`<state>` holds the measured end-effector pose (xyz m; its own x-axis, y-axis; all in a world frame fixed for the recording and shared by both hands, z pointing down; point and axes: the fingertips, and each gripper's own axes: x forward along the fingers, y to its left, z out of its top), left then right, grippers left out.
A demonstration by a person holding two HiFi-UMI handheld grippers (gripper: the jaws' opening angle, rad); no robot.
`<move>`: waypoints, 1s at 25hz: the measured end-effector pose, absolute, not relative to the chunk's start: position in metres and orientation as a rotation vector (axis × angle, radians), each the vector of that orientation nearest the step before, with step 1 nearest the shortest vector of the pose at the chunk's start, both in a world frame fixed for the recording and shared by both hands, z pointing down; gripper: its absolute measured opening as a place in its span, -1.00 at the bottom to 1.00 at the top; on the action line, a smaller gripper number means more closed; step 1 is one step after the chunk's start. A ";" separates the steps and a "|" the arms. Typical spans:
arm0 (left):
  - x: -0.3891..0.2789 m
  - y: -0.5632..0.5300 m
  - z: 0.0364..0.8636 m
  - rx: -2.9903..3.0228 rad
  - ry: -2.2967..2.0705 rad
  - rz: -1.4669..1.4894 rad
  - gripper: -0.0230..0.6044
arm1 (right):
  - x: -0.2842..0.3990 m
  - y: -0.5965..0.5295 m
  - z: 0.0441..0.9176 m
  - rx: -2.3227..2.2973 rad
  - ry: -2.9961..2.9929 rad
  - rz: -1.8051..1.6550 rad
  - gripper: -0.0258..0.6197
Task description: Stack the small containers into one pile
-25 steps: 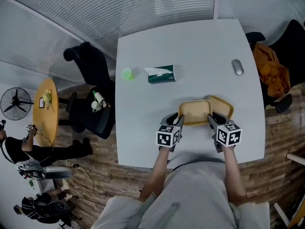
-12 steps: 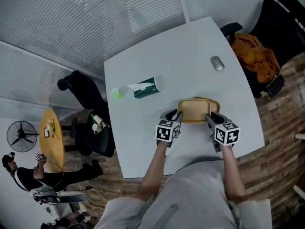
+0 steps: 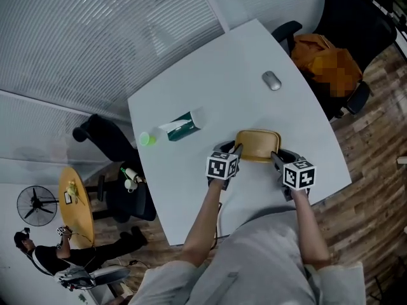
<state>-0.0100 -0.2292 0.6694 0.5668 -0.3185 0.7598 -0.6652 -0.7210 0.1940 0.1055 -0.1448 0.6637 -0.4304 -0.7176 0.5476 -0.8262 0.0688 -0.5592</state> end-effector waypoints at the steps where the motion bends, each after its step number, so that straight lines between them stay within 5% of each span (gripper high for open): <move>1: -0.007 -0.229 0.672 2.334 -0.782 1.009 -0.56 | 0.109 -0.145 0.666 1.611 -2.190 1.311 -0.63; 25: 0.011 -0.228 0.700 2.256 -0.672 1.073 -0.53 | 0.127 -0.151 0.693 1.660 -2.078 1.544 -0.49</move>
